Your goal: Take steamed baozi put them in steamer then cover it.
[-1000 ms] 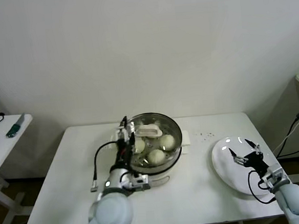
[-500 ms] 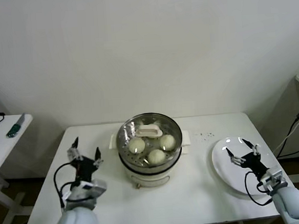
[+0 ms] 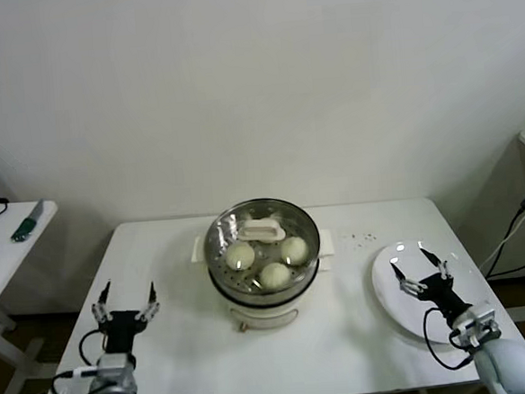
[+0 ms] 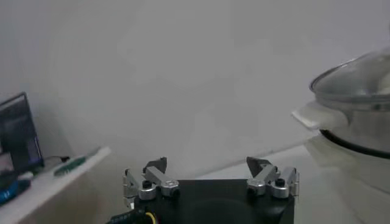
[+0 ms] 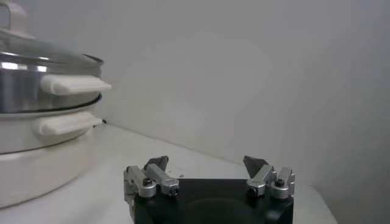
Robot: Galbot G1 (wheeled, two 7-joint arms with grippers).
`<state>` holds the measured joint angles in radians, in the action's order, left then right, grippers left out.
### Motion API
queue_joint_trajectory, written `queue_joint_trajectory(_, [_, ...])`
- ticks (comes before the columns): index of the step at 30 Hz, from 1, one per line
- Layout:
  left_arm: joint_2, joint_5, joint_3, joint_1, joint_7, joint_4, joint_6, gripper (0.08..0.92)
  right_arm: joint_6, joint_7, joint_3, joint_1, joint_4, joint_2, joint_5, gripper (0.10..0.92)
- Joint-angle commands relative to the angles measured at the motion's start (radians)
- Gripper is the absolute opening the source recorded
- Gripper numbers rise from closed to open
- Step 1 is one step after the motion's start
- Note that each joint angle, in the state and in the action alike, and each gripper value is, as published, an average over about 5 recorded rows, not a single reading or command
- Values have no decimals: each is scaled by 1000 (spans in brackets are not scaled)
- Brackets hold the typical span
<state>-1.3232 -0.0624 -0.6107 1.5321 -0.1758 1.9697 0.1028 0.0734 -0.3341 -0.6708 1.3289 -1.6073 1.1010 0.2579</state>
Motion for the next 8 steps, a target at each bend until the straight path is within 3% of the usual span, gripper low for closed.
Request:
queue_joint_trajectory(1, [-61,154,-85,49,50,-99,-238,823,7,0,0,15,-13,10,63,823])
queue_joint_trajectory(8, [-64,150,-84,50,59,-91,-244,823,10,3,-1,17,-15,15,63,823])
